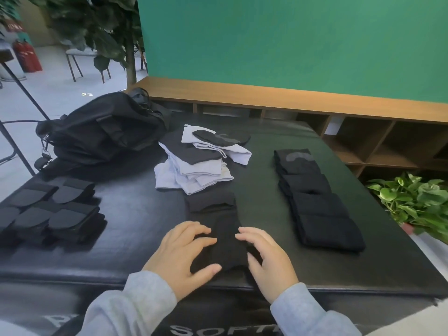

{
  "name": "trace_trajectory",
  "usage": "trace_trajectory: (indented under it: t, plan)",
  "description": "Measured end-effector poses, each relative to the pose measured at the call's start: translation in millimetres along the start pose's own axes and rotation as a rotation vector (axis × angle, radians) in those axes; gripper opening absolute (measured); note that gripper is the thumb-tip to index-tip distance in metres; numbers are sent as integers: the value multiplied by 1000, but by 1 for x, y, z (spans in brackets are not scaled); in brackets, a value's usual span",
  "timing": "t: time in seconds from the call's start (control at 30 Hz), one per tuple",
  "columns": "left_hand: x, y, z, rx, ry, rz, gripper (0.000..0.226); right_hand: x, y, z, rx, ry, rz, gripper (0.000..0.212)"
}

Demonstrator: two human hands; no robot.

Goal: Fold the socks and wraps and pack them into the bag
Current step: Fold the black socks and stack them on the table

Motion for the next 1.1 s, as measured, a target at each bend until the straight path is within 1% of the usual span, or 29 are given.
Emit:
trace_trajectory:
  t: [0.1, 0.27, 0.33, 0.47, 0.57, 0.63, 0.73, 0.83, 0.97, 1.1]
  plan:
    - [2, -1, 0, 22, 24, 11, 60, -1, 2, 3, 39, 11, -45, 40]
    - [2, -2, 1, 71, 32, -6, 56, 0, 0, 1, 31, 15, -59, 22]
    - [3, -4, 2, 89, 46, 5, 55, 0, 1, -1, 49, 33, -69, 18]
    - [4, -6, 3, 143, 38, 30, 46, 0, 1, -2, 54, 70, -57, 14]
    - [4, -6, -1, 246, 9, 50, 35, 0, 0, -5, 56, 113, -75, 11]
    - [4, -8, -3, 318, -33, 73, 33, -1, -1, -7, 51, 156, -81, 14]
    - [1, -12, -1, 408, -150, 102, 32, -2, -1, -9, 18, 221, -68, 21]
    - [-1, -14, -2, 466, -250, 113, 22, -3, 1, -8, 12, 256, -53, 24]
    - [-3, -13, -1, 434, -400, 76, 15, -5, 2, -9, 51, 271, -50, 28]
    - [-5, -12, -1, 431, -454, 46, 20, -6, 3, -10, 69, 302, -17, 30]
Point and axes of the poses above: each hand's wrist, its own x-axis away from the middle knuckle, its own y-axis out of the palm, z = x × y, the point moved 1 cm from there along -x, towards the middle knuckle, and after that the axes turned 6 degrees about -z, right-handed, at the moved point
